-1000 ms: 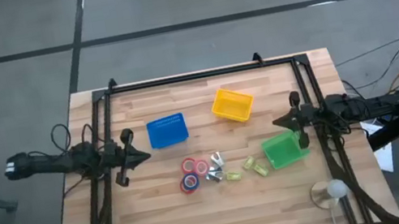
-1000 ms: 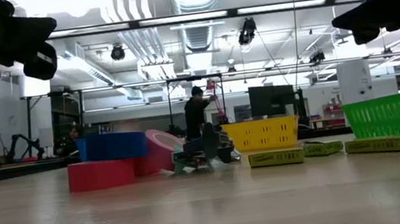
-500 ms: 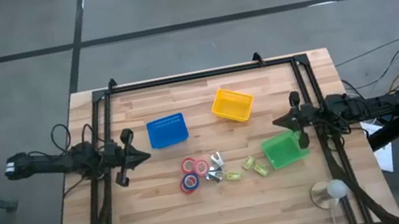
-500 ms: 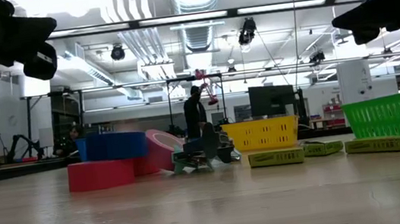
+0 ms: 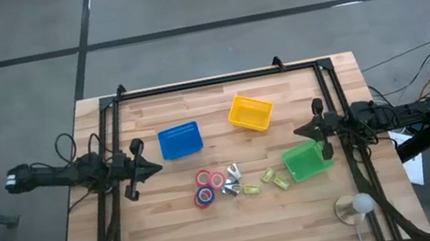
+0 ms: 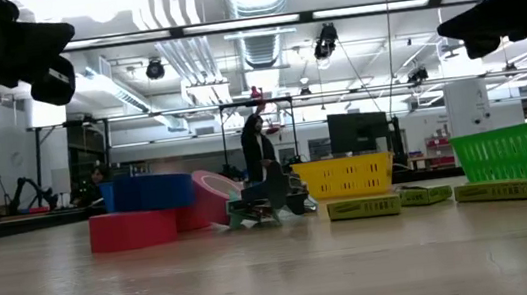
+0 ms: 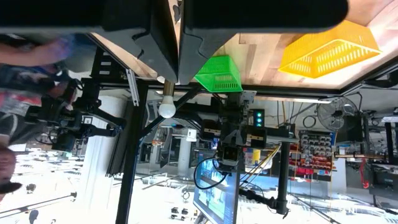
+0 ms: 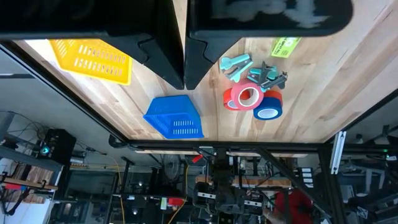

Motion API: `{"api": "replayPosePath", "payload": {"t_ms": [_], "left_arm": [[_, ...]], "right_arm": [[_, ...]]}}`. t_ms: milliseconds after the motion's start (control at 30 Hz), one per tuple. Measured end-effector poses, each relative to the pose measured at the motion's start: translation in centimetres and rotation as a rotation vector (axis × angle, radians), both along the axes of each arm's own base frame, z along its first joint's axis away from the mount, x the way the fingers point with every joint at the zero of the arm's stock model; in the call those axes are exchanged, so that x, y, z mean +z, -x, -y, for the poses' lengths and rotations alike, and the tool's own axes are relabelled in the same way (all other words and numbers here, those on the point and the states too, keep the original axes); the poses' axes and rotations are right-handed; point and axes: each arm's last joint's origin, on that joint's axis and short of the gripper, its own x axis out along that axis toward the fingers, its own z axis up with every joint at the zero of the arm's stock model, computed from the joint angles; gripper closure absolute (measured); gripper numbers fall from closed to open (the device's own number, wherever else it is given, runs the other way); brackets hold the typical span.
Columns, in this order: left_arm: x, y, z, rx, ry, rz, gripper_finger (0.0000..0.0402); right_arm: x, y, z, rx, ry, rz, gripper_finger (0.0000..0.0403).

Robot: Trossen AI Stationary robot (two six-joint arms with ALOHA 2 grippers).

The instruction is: Pick and place Stapler, Stapler remover, tape

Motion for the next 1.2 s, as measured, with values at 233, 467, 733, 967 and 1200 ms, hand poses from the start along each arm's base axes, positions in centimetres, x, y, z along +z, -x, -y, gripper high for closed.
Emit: {"api": "replayPosePath", "payload": {"t_ms": [233,467,733,967,1200], "left_arm": [[0.0,0.0,0.0,0.0,0.0,0.0,0.0385],[0.0,0.0,0.0,0.001,0.0,0.0,0.0385],[0.0,0.0,0.0,0.001,0.0,0.0,0.0385],[0.0,0.0,0.0,0.0,0.0,0.0,0.0385],[0.0,0.0,0.0,0.0,0.0,-0.001,0.0385]], "right_arm": [[0.0,0.0,0.0,0.0,-0.001,0.0,0.0394],[0.9,-0.1,0.0,-0.003,-0.067,0.097,0.0394],[1.7,-0.3,-0.1,0.034,-0.472,0.239,0.0394],[0.5,-2.5,-0.9,0.067,-0.643,0.146,0.0381],[1.0,-6.4,-1.7,-0.029,-0.689,-0.091,0.0295]]}}
